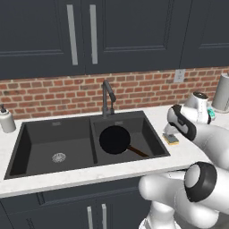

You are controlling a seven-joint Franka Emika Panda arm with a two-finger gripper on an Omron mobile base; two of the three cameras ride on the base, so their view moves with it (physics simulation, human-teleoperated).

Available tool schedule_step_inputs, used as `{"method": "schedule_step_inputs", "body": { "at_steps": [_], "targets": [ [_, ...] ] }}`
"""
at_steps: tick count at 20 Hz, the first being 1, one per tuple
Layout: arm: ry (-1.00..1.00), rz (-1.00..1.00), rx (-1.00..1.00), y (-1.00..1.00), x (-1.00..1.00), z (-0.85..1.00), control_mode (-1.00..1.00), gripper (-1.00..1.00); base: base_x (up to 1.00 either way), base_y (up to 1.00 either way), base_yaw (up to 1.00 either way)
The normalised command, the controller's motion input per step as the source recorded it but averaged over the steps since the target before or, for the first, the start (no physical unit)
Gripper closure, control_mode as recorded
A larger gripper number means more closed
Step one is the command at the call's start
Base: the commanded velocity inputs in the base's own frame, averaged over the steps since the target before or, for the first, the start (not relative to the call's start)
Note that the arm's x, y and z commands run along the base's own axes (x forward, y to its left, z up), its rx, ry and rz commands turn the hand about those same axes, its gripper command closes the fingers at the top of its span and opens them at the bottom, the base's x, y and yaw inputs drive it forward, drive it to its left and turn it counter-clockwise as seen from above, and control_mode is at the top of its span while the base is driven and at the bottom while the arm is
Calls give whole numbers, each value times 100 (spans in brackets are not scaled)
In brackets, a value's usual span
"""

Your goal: Pick the pan and sponge and place them into the sink. Then turn on the water.

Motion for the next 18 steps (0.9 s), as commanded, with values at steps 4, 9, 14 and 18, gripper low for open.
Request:
{"method": "schedule_step_inputs", "body": {
  "at_steps": [4,9,14,18],
  "targets": [
    [0,0,0,0,34,-27,-100,-100,0,0,0],
    [0,0,0,-13,38,-18,-100,-100,0,0,0],
    [0,0,0,-20,33,-14,-100,-100,0,0,0],
    [0,0,0,-15,31,-20,-100,-100,0,0,0]
  ]
}}
